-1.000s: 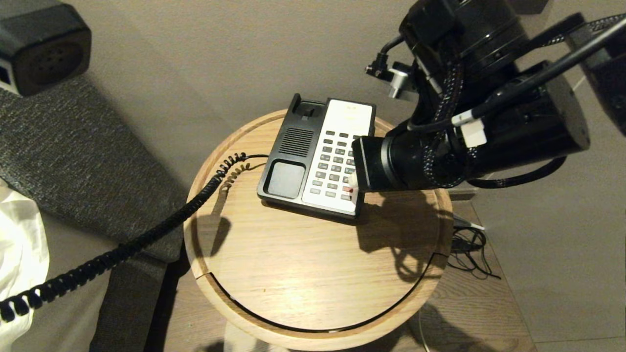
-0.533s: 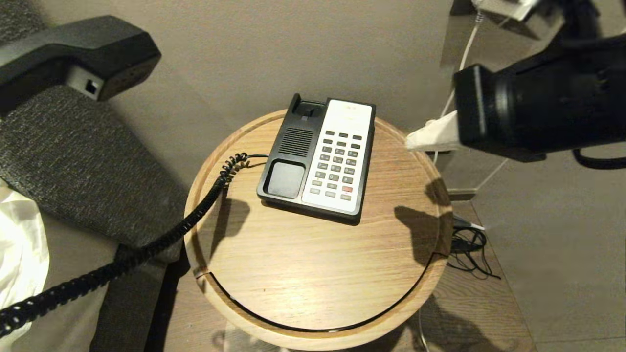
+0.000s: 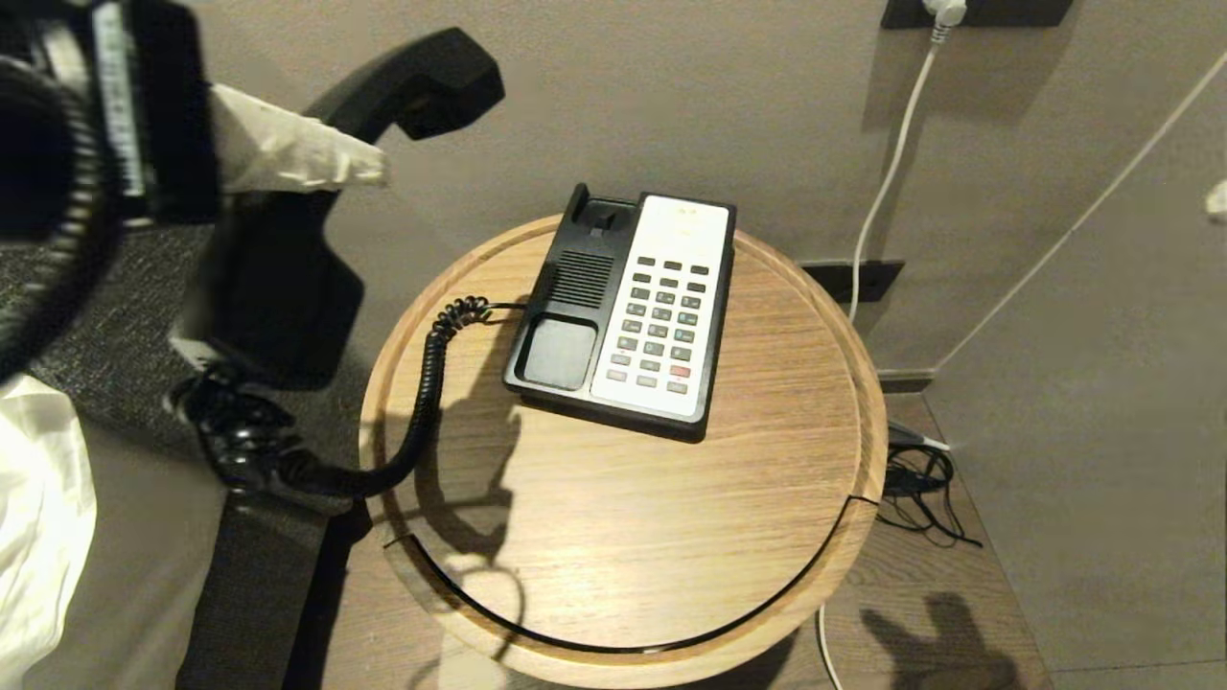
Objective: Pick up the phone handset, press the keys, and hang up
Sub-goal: Put the handset back
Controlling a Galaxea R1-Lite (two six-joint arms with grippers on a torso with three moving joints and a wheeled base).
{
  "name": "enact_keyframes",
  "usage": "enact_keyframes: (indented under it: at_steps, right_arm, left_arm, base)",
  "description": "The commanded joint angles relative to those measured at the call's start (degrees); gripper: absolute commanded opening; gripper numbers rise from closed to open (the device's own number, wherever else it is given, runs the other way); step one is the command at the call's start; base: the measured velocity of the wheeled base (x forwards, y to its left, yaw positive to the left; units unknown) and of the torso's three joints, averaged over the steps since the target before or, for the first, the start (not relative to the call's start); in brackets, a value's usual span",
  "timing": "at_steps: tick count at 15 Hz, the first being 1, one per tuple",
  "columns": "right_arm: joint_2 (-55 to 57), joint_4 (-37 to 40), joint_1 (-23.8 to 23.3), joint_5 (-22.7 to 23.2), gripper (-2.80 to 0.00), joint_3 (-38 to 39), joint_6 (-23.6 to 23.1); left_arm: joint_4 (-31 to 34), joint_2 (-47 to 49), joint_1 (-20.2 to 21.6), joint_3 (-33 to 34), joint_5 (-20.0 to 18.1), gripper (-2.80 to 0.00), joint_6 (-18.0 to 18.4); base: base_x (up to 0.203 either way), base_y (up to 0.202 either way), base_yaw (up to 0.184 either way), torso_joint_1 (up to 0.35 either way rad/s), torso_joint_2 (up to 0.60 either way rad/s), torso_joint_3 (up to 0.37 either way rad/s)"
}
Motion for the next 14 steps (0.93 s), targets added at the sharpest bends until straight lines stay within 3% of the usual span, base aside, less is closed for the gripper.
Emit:
enact_keyframes:
  at_steps: [1,5,11,14]
  right_arm:
    - [-9.5,0.3,-2.5,0.0,-2.80,3.1,0.2]
    - [-17.7,-0.2,-5.2,0.6,-2.80,11.6,0.2]
    - [-24.8,-0.3,-6.7,1.2,-2.80,17.7,0.1]
    - [-27.9,0.2,-6.6,1.8,-2.80,20.3,0.1]
  left_arm:
    - [-0.6,7.2,-1.8,-1.0,1.7,-2.80,0.8]
    - [-0.7,14.8,-2.6,-5.6,6.6,-2.80,3.5]
    - [-0.5,22.7,-2.3,-12.8,10.0,-2.80,3.5]
    - [-0.5,25.5,0.5,-15.2,10.5,-2.80,3.4]
  base:
    - [0.000,0.000,0.000,0.000,0.00,0.000]
    - [0.000,0.000,0.000,0.000,0.00,0.000]
    - [0.000,0.000,0.000,0.000,0.00,0.000]
    - [0.000,0.000,0.000,0.000,0.00,0.000]
